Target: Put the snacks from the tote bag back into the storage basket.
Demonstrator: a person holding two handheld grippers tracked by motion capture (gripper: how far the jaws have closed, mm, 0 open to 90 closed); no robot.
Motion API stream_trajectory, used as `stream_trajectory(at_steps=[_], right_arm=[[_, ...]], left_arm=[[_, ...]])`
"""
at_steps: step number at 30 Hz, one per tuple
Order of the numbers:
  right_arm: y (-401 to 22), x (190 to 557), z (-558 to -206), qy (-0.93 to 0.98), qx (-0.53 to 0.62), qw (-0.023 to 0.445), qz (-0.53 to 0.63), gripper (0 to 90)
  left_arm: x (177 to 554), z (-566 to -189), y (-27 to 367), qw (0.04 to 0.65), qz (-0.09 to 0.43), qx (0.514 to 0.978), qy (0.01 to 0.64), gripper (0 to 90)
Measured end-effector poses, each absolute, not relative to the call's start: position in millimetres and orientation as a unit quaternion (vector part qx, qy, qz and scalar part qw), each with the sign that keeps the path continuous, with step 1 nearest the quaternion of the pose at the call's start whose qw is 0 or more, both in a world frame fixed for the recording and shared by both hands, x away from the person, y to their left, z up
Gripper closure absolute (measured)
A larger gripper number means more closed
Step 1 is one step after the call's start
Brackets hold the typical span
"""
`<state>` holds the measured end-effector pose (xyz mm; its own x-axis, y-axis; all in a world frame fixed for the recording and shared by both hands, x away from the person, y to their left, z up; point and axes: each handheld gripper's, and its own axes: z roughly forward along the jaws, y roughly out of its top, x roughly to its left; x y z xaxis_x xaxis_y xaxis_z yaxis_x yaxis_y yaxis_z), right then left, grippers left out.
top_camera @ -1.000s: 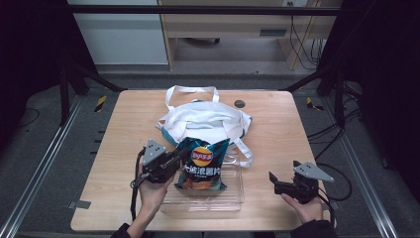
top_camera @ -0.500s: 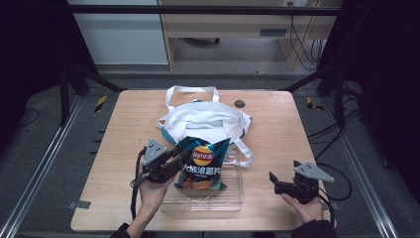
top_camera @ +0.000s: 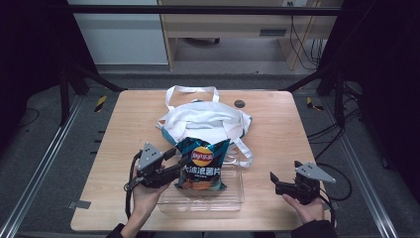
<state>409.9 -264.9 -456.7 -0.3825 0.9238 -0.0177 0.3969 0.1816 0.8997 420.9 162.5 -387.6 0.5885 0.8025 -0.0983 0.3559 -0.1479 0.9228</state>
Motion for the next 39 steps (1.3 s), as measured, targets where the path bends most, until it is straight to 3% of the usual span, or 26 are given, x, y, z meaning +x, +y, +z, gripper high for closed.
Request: stream_trajectory(at_steps=[16,39], right_arm=[[-266,409,-456,0.706,0.469,0.304,0.436,4.7],[-267,409,-456,0.705,0.47,0.306,0.434,4.7]], left_arm=[[413,-395,190,0.508,0.222,0.73,0.4,37.7],[409,-425,240,0.482,0.249,0.716,0.439,34.2]])
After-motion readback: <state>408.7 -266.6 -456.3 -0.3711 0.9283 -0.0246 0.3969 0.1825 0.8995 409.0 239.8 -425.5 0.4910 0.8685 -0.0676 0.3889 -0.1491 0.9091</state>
